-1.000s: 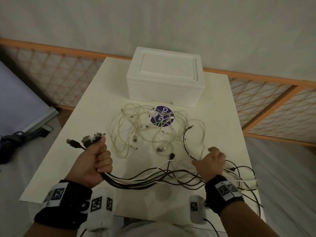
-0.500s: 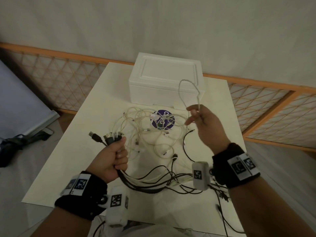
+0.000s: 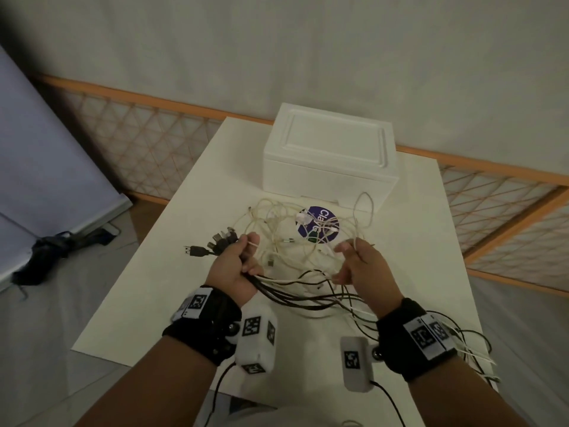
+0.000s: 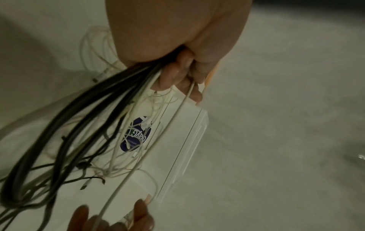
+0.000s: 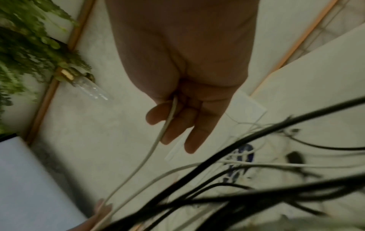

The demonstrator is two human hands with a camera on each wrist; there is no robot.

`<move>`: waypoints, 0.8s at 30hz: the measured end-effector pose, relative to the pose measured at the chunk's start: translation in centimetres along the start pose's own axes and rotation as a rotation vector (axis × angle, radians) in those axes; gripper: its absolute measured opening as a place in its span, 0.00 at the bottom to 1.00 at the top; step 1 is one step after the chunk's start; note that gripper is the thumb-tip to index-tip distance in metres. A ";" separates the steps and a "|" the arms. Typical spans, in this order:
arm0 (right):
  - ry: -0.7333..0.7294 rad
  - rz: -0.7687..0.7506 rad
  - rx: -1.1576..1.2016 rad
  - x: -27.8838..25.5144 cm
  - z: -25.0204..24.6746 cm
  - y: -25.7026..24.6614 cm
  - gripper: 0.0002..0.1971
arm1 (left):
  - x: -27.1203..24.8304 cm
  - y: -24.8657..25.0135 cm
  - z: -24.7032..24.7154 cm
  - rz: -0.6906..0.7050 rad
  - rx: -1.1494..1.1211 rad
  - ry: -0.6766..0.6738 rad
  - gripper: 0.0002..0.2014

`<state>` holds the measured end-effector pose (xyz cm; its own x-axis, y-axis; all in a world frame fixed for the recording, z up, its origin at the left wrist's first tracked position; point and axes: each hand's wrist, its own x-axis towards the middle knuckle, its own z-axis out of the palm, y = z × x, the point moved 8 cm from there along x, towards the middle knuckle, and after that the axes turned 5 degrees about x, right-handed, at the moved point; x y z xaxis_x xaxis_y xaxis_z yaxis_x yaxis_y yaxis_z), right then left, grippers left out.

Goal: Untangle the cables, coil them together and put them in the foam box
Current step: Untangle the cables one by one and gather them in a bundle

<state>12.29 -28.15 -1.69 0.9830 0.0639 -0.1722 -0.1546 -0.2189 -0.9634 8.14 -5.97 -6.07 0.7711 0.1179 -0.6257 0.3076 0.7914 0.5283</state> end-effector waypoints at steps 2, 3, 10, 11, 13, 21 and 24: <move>0.084 0.088 0.038 0.2 -1.8 1.7 0.10 | 0.0 0.2 -0.3 0.008 0.044 0.008 0.14; 0.134 0.115 0.043 0.3 -2.6 2.3 0.10 | 0.0 0.0 -0.2 0.013 0.064 0.010 0.14; 0.253 0.289 0.048 1.0 -3.4 4.2 0.09 | 0.2 0.9 0.8 0.141 0.148 0.014 0.13; 0.231 0.356 0.014 1.3 -3.1 4.7 0.12 | 0.2 1.4 1.0 0.176 0.187 0.009 0.14; 0.170 0.425 -0.284 2.1 -3.0 4.5 0.28 | 0.1 1.9 1.5 0.218 0.266 -0.007 0.15; -0.115 -0.210 -0.790 2.3 6.9 -6.4 0.39 | 0.2 2.0 3.2 0.236 0.482 -0.167 0.09; -0.424 -0.137 -0.446 0.8 11.8 -5.8 0.24 | 0.2 2.5 3.1 0.233 0.483 -0.147 0.11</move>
<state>12.79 -15.34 1.33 0.8521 0.4803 -0.2081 0.1158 -0.5608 -0.8198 10.80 -5.78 -3.12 0.9082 0.1444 -0.3928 0.3140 0.3852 0.8678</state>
